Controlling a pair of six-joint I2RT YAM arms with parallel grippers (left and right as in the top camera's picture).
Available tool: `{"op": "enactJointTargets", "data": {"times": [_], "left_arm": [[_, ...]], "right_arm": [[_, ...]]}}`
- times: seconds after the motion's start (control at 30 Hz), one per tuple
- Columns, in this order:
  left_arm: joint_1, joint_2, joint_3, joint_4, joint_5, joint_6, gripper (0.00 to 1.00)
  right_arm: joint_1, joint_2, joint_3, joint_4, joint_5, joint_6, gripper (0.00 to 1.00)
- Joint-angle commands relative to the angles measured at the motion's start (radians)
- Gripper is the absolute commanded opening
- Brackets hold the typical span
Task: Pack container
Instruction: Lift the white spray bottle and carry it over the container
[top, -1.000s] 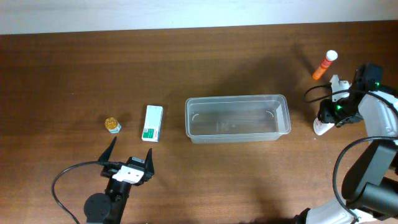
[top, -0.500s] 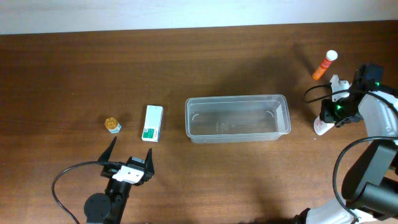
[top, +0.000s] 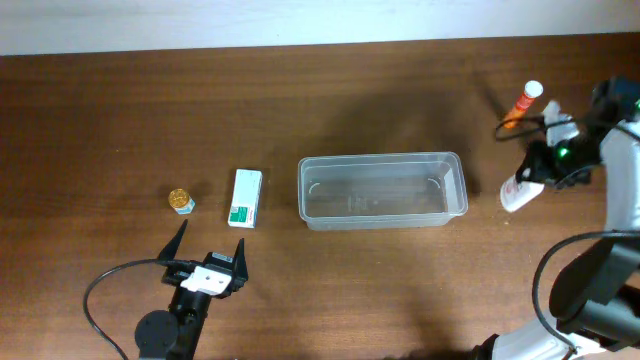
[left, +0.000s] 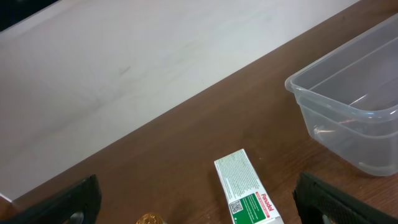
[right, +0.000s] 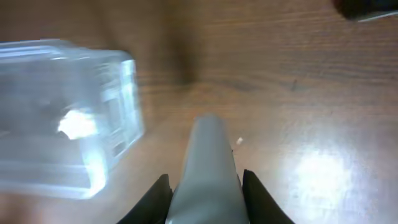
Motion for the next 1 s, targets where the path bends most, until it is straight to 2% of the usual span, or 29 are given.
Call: {"op": "enactJointTargets", "data": {"times": [0.0, 0.1, 0.27, 0.5, 0.77, 0.97], "left_arm": [[0.006, -0.009, -0.002, -0.005, 0.014, 0.005, 0.99], [0.006, -0.009, -0.002, -0.005, 0.014, 0.005, 0.99], [0.006, -0.009, -0.002, -0.005, 0.014, 0.005, 0.99], [0.006, -0.009, -0.002, -0.005, 0.014, 0.006, 0.99], [0.006, -0.009, -0.002, -0.005, 0.014, 0.005, 0.99], [0.006, -0.009, -0.002, -0.005, 0.014, 0.005, 0.99]], "right_arm": [[0.006, -0.012, 0.164, -0.135, -0.070, 0.005, 0.23], [0.031, -0.015, 0.269, -0.252, -0.079, 0.011, 0.23], [0.108, -0.023, 0.338, -0.304, -0.082, 0.064, 0.23], [0.308, -0.021, 0.337, -0.283, -0.084, 0.100, 0.23], [0.488, -0.019, 0.301, -0.187, 0.068, 0.268, 0.23], [0.540, -0.018, 0.234, -0.115, 0.204, 0.432, 0.23]]}}
